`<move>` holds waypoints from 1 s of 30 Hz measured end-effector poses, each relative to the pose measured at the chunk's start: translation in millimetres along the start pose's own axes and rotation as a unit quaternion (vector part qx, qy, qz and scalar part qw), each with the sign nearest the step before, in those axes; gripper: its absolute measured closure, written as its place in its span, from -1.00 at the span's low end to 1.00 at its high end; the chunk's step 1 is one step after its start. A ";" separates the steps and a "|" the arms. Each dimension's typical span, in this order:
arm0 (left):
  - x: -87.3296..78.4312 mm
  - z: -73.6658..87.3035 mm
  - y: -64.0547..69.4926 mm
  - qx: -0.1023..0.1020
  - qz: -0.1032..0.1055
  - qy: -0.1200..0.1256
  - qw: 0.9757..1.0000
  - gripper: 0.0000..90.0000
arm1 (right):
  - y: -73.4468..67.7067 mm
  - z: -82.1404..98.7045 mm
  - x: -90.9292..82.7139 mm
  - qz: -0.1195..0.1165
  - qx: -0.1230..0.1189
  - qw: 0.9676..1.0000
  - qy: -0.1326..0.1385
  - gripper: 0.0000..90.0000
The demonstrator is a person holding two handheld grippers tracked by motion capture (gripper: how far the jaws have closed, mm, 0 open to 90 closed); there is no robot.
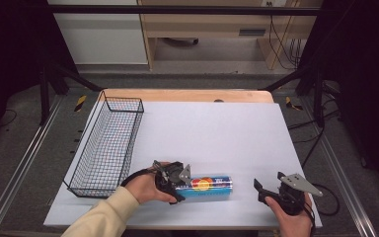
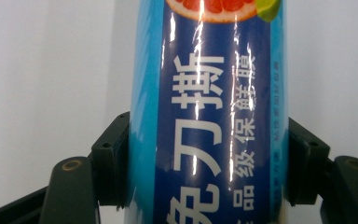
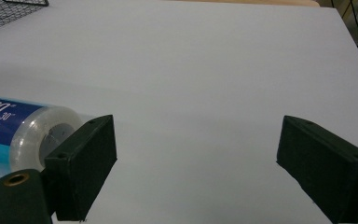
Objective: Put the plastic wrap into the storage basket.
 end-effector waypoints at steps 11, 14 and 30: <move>-6.9 -8.4 7.6 0.011 -0.003 0.025 1.000 -0.29 | 1.2 -0.3 -0.7 0.004 0.002 1.000 0.003 -0.73; -10.0 -10.5 10.0 0.007 -0.006 0.034 0.999 -0.29 | 1.7 -0.5 -1.4 0.005 0.005 1.000 0.005 -0.73; -27.0 -14.2 14.3 -0.011 -0.019 0.067 0.997 -0.29 | 2.5 -0.1 -1.0 0.008 0.003 1.000 0.004 -0.72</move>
Point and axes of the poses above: each handheld gripper's, and its own axes: x roughly forward along the jaws, z roughly out of its underside, y roughly to its right, the point moved 3 cm from there along x, roughly forward along the jaws, and after that the axes turned 7 degrees about x, right-handed, at the moved point
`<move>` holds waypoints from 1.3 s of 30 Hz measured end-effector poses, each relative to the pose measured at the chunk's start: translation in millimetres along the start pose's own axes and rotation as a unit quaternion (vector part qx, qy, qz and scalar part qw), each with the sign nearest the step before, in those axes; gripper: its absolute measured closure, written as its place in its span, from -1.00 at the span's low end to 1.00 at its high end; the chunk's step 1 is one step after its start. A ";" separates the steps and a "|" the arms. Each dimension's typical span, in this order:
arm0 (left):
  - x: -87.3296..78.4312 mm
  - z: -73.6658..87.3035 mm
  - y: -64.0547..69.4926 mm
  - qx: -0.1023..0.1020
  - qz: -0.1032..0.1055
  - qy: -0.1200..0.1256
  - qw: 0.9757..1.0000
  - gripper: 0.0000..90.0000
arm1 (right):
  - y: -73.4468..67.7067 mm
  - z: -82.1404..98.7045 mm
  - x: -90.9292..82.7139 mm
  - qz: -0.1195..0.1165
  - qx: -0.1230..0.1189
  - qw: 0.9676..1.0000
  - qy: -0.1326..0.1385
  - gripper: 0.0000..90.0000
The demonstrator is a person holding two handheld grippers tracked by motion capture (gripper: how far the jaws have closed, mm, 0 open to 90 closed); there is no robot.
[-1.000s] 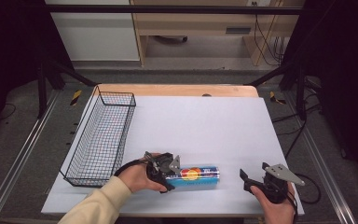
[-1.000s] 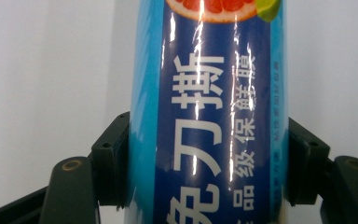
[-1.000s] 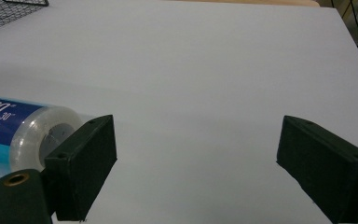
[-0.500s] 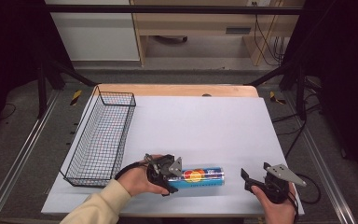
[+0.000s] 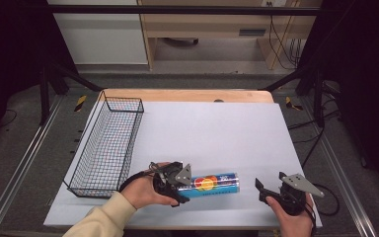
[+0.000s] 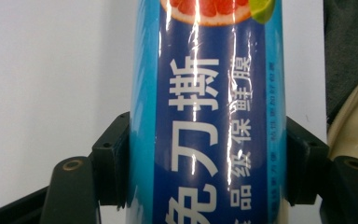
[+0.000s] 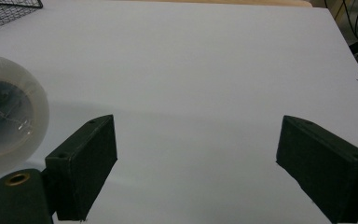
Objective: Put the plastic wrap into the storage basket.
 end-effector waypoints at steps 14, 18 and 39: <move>-21.6 -4.3 3.2 -0.026 -0.023 0.010 0.999 -0.29 | 0.3 0.2 -0.2 0.000 0.002 1.000 0.000 -0.73; -27.9 -5.4 5.7 -0.028 -0.029 0.012 0.999 -0.29 | 0.4 0.4 -0.2 0.001 0.003 1.000 -0.001 -0.73; -70.4 -2.8 5.4 -0.092 -0.081 0.011 0.992 -0.29 | -0.5 -0.7 -1.2 0.005 0.003 1.000 0.006 -0.75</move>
Point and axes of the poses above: each handheld gripper's, and its own axes: x roughly forward along the jaws, z roughly out of its underside, y roughly to its right, the point moved 3 cm from there along x, roughly forward along the jaws, and after that the axes turned 7 degrees about x, right-handed, at the moved point
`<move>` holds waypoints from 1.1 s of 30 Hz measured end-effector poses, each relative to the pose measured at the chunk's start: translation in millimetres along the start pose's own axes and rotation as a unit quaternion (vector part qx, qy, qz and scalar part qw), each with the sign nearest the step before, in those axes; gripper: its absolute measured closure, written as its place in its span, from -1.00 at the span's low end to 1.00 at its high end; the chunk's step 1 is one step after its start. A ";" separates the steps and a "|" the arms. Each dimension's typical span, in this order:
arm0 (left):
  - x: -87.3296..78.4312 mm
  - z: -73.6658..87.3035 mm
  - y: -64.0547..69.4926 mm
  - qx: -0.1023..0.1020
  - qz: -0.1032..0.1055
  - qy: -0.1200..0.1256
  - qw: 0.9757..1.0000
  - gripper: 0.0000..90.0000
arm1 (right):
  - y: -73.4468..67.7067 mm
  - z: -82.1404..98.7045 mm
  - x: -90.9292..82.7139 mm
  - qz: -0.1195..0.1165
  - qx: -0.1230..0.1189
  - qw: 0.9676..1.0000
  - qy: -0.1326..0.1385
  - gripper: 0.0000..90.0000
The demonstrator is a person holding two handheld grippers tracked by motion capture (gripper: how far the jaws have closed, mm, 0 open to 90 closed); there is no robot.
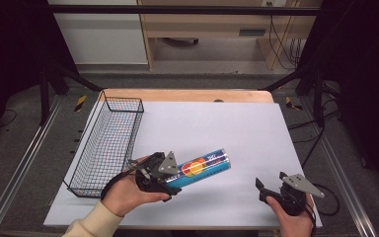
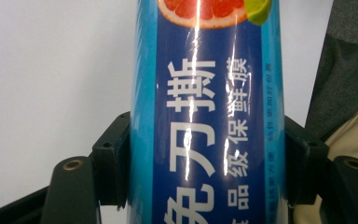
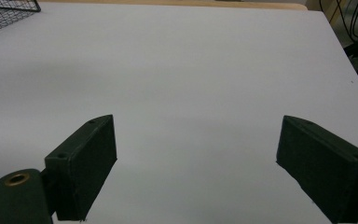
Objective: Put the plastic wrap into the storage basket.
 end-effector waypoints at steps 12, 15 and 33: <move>-19.1 -1.2 -12.8 -0.007 -0.021 -0.012 1.000 -0.29 | 0.7 -1.8 -0.9 0.020 0.007 1.000 0.006 -0.79; -22.9 2.0 -16.4 -0.011 -0.030 -0.017 0.999 -0.29 | 0.9 -1.6 -0.1 0.021 0.006 1.000 0.005 -0.77; -52.2 15.8 -32.7 -0.046 -0.084 -0.018 0.995 -0.29 | -2.9 -3.5 0.4 0.017 0.004 1.000 -0.017 -0.69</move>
Point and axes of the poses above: each handheld gripper's, and its own axes: x roughly forward along the jaws, z roughly out of its underside, y roughly to its right, the point moved 3 cm from there along x, roughly forward along the jaws, and after that the axes turned 7 degrees about x, right-handed, at the moved point
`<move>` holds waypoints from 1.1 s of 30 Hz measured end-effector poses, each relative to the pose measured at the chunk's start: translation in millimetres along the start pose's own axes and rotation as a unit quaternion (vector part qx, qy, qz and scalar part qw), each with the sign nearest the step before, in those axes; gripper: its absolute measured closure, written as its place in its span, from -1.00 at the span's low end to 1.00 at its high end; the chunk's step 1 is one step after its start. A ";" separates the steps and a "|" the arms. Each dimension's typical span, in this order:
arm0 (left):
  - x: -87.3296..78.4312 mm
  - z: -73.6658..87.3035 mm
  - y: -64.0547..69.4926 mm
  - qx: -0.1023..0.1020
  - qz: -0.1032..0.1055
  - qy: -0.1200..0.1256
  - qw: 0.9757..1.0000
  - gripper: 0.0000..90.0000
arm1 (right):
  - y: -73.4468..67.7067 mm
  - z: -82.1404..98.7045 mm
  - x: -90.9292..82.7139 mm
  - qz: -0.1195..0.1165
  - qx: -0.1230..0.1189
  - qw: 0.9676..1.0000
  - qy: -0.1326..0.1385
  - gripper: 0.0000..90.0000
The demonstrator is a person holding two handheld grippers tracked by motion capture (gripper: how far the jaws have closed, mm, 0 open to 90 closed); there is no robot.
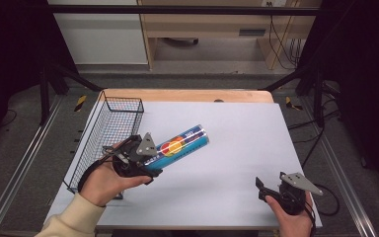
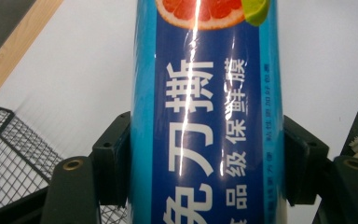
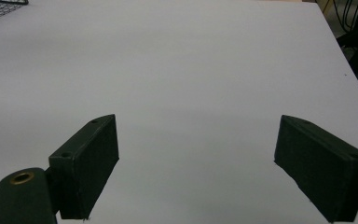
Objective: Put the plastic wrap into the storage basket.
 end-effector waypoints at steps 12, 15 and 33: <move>-23.8 22.3 -6.2 -0.028 -0.028 -0.005 0.999 -0.29 | -4.4 -0.8 -3.4 -0.003 -0.008 1.000 -0.002 -0.69; -32.2 29.3 -8.9 -0.035 -0.039 -0.009 0.999 -0.29 | -2.9 -0.5 -3.4 0.000 -0.004 1.000 -0.003 -0.69; -62.9 59.7 -23.1 -0.082 -0.068 -0.025 0.994 -0.29 | -2.5 0.9 -4.5 0.010 0.000 1.000 0.008 -0.65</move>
Point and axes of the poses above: each handheld gripper's, and its own axes: x roughly forward along the jaws, z roughly out of its underside, y roughly to its right, the point moved 3 cm from there along x, roughly forward along the jaws, and after that the axes turned 7 degrees about x, right-handed, at the moved point
